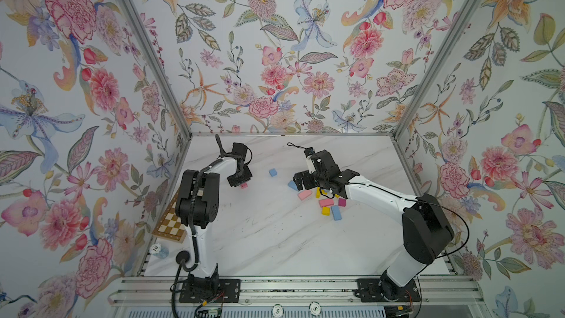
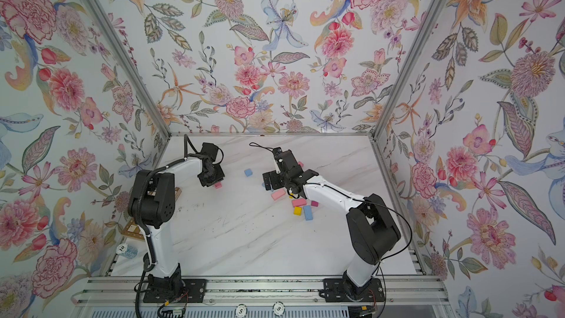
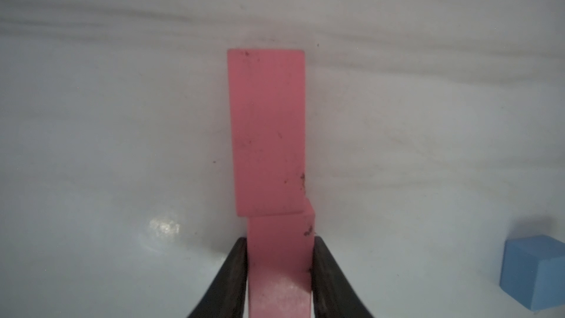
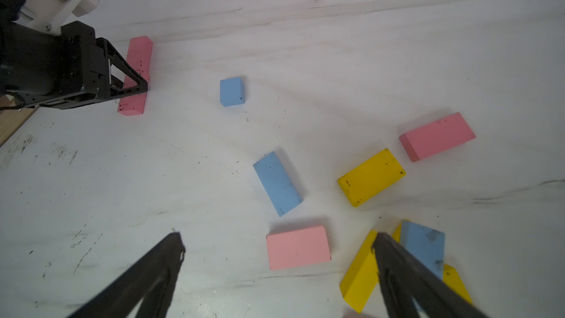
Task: Assemble the letter v with building blocks
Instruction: Assemble the building block at the center of the board.
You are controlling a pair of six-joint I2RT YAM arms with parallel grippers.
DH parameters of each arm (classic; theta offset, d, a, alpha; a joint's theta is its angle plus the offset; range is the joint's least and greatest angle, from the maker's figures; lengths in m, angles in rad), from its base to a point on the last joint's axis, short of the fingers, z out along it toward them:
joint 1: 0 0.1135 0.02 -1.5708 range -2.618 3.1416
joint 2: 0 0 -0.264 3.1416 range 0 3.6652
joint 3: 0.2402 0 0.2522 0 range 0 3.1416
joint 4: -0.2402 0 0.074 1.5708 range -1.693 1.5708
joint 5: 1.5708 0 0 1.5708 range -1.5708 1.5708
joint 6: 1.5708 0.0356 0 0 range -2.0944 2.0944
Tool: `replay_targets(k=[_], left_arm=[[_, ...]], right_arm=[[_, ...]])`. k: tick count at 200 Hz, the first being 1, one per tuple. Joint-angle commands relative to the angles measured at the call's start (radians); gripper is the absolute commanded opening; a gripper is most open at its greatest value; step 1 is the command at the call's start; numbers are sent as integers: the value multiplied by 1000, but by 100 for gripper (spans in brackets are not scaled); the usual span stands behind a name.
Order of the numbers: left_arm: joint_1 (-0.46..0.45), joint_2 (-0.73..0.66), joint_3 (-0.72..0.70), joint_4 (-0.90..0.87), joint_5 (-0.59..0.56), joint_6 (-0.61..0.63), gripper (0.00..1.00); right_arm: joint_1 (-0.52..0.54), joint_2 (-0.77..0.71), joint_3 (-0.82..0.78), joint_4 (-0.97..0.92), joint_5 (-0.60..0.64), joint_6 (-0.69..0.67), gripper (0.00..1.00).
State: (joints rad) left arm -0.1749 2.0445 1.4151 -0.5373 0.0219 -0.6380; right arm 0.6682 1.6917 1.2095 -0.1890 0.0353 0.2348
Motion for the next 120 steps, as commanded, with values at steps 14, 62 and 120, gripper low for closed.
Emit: replay_targets(k=[14,62,120], left_arm=[[14,37,-31,-19,2,-16,37],[21,31,-33,-22,-3,-23,37],[25,31,-35,-22,-2,-27,37]], right_arm=[[5,-11,-15,10,15,-13,99],[5,-12,-16,11,15,-9,99],[5,-10,-18,14,14,-9,99]])
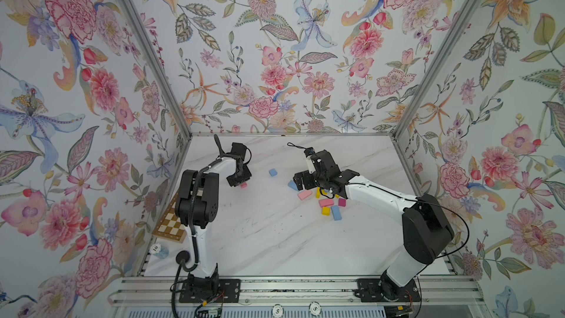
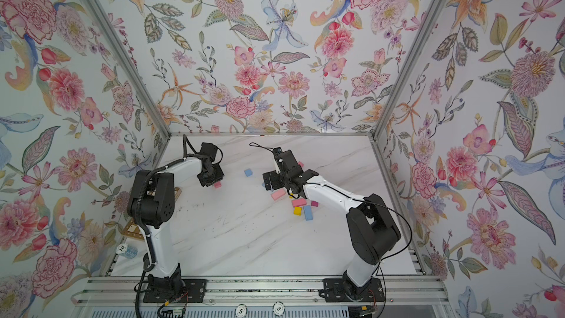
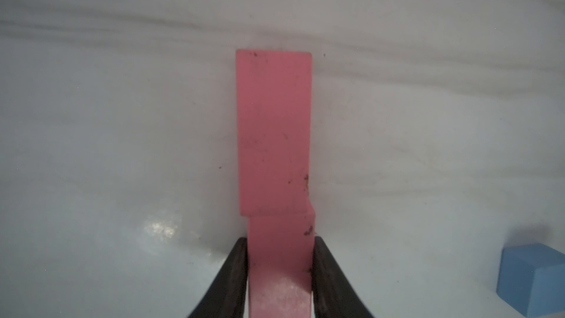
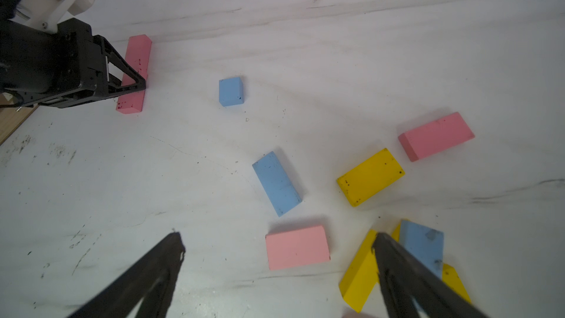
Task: Assemble the letter v with building blocks
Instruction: Assemble the building block at the center of the board.
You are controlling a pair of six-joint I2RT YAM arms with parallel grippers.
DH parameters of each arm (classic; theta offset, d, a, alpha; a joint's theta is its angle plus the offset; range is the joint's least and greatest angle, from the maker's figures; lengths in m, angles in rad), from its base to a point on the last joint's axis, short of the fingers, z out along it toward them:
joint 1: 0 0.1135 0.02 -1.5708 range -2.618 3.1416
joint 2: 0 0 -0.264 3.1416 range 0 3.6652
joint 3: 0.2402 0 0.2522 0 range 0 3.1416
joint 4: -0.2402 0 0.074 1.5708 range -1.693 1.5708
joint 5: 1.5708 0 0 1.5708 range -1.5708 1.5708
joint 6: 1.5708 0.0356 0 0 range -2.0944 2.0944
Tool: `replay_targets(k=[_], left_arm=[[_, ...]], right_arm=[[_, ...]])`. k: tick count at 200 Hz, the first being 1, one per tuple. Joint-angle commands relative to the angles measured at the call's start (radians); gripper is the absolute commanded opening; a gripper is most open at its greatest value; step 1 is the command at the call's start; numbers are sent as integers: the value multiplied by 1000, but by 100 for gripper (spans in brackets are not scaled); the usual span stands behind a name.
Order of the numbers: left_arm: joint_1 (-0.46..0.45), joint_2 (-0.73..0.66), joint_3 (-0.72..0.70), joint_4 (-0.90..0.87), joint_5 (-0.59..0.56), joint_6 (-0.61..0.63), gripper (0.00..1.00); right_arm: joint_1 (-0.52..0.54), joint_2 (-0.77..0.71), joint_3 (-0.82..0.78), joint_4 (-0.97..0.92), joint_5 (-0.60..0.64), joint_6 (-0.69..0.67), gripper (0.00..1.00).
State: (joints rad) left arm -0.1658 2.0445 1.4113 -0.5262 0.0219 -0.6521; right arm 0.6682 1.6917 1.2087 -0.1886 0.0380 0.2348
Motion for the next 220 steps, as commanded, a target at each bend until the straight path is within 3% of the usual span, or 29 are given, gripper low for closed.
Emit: replay_targets(k=[1,220], left_arm=[[16,31,-31,-33,-1,-12,37],[29,6,-57,-47,-32,5,39]], right_arm=[[5,-10,-17,14,11,-9,99],[5,-7,-17,22,12,-6,99]])
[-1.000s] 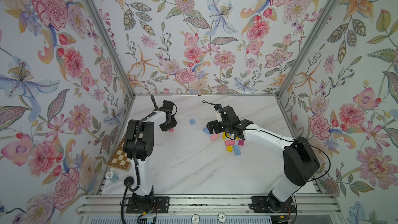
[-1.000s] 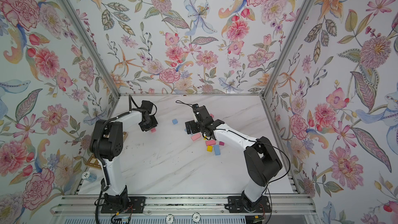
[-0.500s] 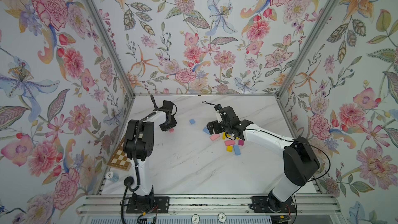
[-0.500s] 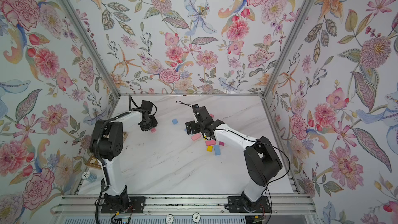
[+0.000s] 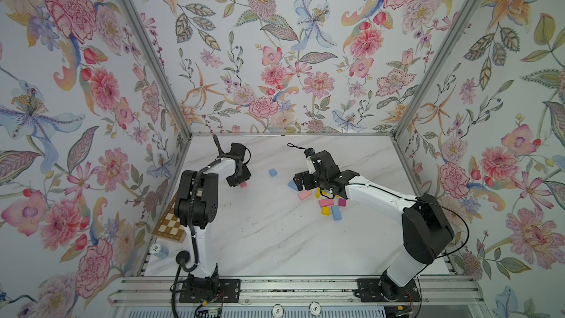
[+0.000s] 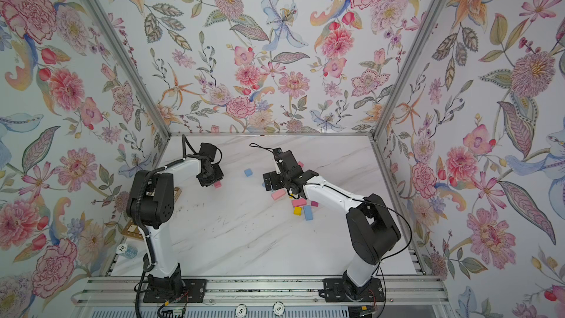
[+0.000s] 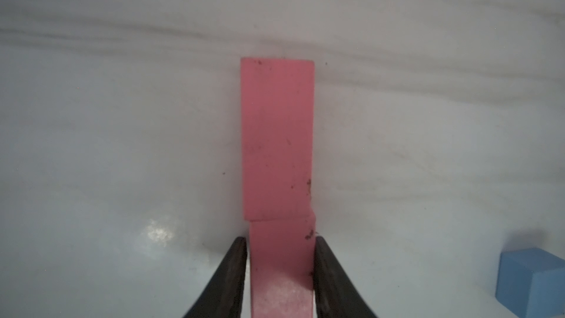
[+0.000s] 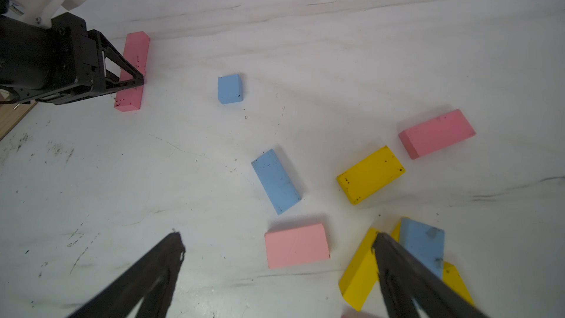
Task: Assemble the letter v with building blocks
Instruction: Assemble the building block at the center of the board.
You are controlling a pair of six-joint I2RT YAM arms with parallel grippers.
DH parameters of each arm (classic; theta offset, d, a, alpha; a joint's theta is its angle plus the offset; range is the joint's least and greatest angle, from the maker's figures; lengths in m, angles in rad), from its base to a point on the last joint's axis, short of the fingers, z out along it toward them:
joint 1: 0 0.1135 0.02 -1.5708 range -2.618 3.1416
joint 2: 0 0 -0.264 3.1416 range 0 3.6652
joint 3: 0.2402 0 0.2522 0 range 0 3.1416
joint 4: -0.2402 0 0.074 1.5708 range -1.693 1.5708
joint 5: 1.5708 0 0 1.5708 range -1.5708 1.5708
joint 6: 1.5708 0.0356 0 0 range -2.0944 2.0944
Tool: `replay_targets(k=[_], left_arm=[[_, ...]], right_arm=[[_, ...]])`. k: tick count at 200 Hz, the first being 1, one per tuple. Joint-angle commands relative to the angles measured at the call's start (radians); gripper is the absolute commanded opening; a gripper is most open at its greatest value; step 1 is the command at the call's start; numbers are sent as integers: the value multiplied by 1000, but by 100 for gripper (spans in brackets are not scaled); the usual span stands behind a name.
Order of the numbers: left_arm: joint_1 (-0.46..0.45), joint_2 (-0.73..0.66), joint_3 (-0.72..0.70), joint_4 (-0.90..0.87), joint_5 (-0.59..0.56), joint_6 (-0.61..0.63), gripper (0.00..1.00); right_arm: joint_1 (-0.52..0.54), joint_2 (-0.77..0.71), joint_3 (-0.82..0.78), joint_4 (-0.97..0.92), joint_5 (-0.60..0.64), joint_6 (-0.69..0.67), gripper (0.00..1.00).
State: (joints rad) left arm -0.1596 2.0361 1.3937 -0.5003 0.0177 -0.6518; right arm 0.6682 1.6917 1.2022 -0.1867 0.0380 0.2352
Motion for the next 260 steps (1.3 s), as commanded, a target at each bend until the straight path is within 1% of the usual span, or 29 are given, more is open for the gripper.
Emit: replay_targets(k=[1,105,193,260], left_arm=[[23,15,-40,-73,-29,4,39],[23,18,-55,-25,14,-6,41],[23,15,-79,28,49,-29,40],[23,13,-95,29,44,-28,41]], right_arm=[[4,-6,-10,20,12,-7,99],[3,-4,-4,18,8,-8,99],[3,-4,-11,21,9,-6,99],[2,-2,-12,24,8,-4,99]])
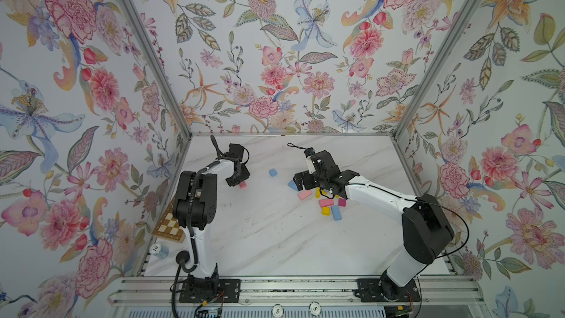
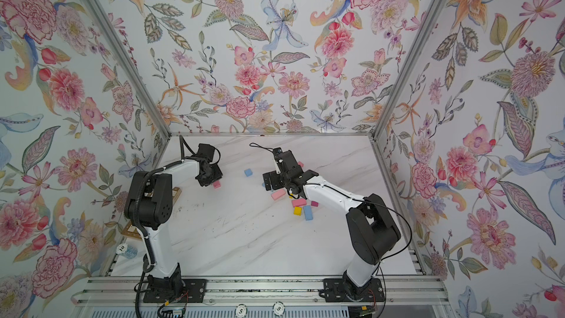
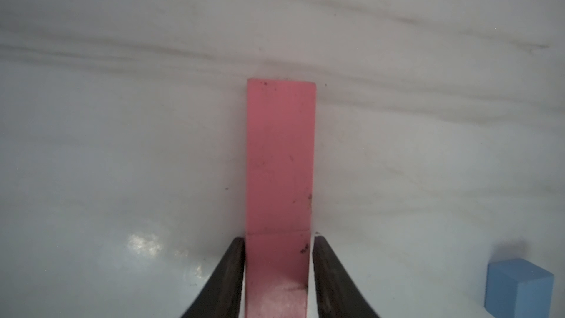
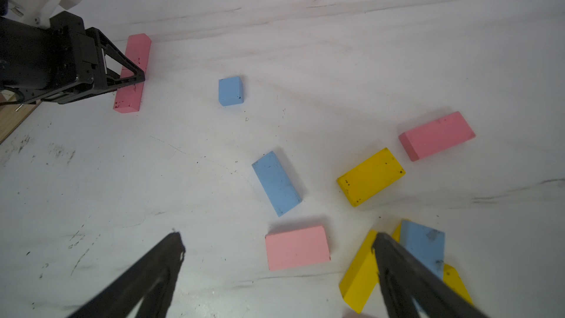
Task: Assemble the letter v with building blocks
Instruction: Assemble the building block at the center of the board.
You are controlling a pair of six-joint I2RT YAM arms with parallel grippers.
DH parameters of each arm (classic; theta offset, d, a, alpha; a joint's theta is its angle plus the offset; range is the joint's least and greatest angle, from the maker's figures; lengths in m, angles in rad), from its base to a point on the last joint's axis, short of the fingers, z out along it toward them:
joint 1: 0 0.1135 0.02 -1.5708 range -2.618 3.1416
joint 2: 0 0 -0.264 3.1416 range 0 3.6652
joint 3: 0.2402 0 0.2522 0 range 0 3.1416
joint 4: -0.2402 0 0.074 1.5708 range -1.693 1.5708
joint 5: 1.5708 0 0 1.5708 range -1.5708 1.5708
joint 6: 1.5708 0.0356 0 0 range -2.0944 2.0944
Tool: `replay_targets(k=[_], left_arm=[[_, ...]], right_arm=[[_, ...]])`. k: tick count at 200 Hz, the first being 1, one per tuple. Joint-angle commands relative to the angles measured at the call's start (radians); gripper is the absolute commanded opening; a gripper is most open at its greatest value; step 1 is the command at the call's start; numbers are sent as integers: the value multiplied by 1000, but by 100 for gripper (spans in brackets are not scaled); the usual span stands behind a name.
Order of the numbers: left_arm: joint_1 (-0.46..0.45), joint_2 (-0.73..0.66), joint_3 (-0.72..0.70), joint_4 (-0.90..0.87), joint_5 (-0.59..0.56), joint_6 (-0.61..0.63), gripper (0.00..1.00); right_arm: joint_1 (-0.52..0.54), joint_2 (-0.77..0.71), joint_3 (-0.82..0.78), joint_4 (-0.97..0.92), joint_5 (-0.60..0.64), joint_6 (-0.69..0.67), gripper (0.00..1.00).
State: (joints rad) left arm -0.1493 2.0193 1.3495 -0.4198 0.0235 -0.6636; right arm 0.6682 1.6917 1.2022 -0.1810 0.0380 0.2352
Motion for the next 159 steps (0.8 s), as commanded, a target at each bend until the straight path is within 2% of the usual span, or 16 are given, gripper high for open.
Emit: replay_targets(k=[1,58,118,159], left_arm=[[13,30,-51,-51,39,-16,41],[14,-6,-57,-86,6,0,43],[14,-130,-39,-136,-3,52,59],[13,-259,-75,-96,44,89,69]], right_arm=[[2,-2,-12,18,8,-5,99],[2,-7,-15,17,7,-4,99],[-15,-9,3,-11,10,39,99],[-62,5,5,-58,0,73,99]])
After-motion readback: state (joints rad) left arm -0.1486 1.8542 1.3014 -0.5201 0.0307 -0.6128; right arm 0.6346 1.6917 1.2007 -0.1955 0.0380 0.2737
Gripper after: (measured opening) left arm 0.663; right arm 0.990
